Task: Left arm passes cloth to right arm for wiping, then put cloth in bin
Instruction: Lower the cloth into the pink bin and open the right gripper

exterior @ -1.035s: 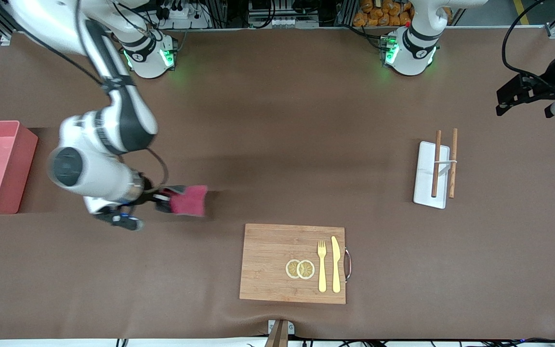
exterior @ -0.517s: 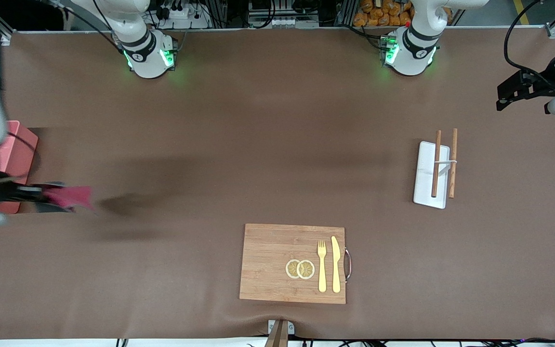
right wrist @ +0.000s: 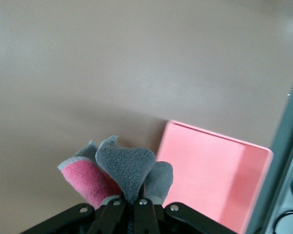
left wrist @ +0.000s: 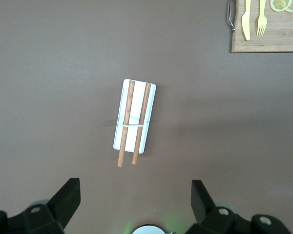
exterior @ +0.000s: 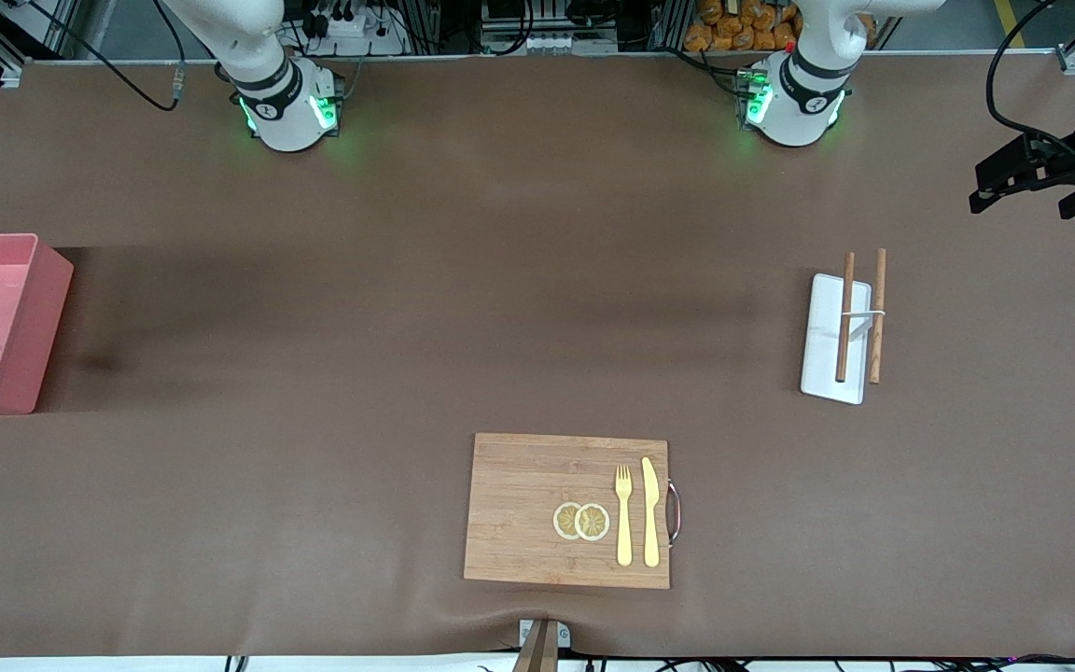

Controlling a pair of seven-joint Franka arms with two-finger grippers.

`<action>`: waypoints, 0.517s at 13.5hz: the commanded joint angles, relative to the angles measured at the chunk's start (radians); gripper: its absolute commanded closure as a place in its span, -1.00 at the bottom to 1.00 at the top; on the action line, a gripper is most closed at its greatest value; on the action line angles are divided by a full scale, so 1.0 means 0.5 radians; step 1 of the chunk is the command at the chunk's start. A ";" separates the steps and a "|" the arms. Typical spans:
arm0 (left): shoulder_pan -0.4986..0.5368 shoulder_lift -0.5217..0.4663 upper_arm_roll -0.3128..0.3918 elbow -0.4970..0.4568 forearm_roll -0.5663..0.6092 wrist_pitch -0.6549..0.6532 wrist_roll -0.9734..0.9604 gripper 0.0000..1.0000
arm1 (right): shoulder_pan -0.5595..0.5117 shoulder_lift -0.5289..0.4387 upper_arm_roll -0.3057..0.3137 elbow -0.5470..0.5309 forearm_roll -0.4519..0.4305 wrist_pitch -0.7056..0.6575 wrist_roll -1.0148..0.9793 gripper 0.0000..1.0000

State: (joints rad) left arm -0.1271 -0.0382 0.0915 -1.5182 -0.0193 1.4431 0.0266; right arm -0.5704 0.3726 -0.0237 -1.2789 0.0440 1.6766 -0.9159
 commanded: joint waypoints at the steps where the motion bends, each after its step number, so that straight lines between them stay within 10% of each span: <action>1: 0.018 -0.019 -0.033 -0.019 -0.029 -0.011 -0.022 -1.00 | -0.212 0.117 0.047 0.067 -0.039 0.106 -0.272 1.00; 7: 0.012 -0.025 -0.070 -0.019 -0.029 -0.018 -0.014 -1.00 | -0.368 0.540 0.047 -0.007 -0.048 0.407 -0.481 1.00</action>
State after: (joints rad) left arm -0.1306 -0.0382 0.0538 -1.5225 -0.0226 1.4430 -0.0350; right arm -0.7309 0.5800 -0.0227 -1.2942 0.0343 1.8374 -1.1361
